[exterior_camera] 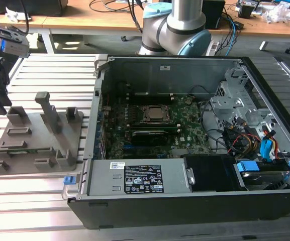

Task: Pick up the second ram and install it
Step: 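Pick up the second ram and move it above second insertion slot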

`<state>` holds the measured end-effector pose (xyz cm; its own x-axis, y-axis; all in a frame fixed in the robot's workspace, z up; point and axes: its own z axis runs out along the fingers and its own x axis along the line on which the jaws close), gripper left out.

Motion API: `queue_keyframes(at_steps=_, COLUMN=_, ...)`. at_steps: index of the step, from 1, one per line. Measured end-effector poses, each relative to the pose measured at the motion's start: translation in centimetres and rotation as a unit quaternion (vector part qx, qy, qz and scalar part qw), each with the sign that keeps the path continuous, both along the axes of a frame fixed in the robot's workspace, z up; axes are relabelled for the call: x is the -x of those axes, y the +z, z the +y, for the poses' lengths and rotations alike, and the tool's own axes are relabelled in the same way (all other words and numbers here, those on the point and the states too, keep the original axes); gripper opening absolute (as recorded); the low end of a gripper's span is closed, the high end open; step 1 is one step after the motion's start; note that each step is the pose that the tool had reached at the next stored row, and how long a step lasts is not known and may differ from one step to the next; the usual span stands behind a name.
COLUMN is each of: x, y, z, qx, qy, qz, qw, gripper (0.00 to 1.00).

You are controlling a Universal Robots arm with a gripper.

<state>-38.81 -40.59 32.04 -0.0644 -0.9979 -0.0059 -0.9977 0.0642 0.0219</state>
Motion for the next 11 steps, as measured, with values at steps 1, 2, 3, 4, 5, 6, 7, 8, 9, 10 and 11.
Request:
queue_keyframes(at_steps=1, x=0.0, y=-0.08, z=0.00, qx=0.0000, qy=0.000, qz=0.0000, qw=1.0000, gripper=0.33)
queue_keyframes(at_steps=2, x=0.0, y=-0.21, z=0.00, qx=0.0000, qy=0.000, qz=0.0000, qw=1.0000, gripper=0.33)
queue_keyframes(at_steps=3, x=0.0, y=-0.35, z=0.00, qx=0.0000, qy=0.000, qz=0.0000, qw=1.0000, gripper=0.33)
queue_keyframes(at_steps=4, x=0.0, y=-0.49, z=0.00, qx=0.0000, qy=0.000, qz=0.0000, qw=1.0000, gripper=0.33)
queue_keyframes(at_steps=5, x=0.0, y=-0.60, z=0.00, qx=0.0000, qy=0.000, qz=0.0000, qw=1.0000, gripper=0.33)
queue_keyframes(at_steps=6, x=0.0, y=-0.73, z=0.00, qx=0.0000, qy=0.000, qz=0.0000, qw=1.0000, gripper=0.33)
queue_keyframes(at_steps=7, x=0.0, y=-0.81, z=0.00, qx=0.0000, qy=0.000, qz=0.0000, qw=1.0000, gripper=0.33)
queue_keyframes(at_steps=8, x=0.0, y=-0.87, z=0.00, qx=0.0000, qy=0.000, qz=0.0000, qw=1.0000, gripper=0.33)
queue_keyframes(at_steps=9, x=0.0, y=-1.00, z=0.00, qx=0.0000, qy=0.000, qz=0.0000, qw=1.0000, gripper=0.33)
queue_keyframes(at_steps=10, x=0.0, y=-1.10, z=0.00, qx=0.0000, qy=0.000, qz=0.0000, qw=1.0000, gripper=0.33)
queue_keyframes(at_steps=11, x=0.0, y=-1.16, z=0.00, qx=0.0000, qy=0.000, qz=0.0000, qw=1.0000, gripper=0.33)
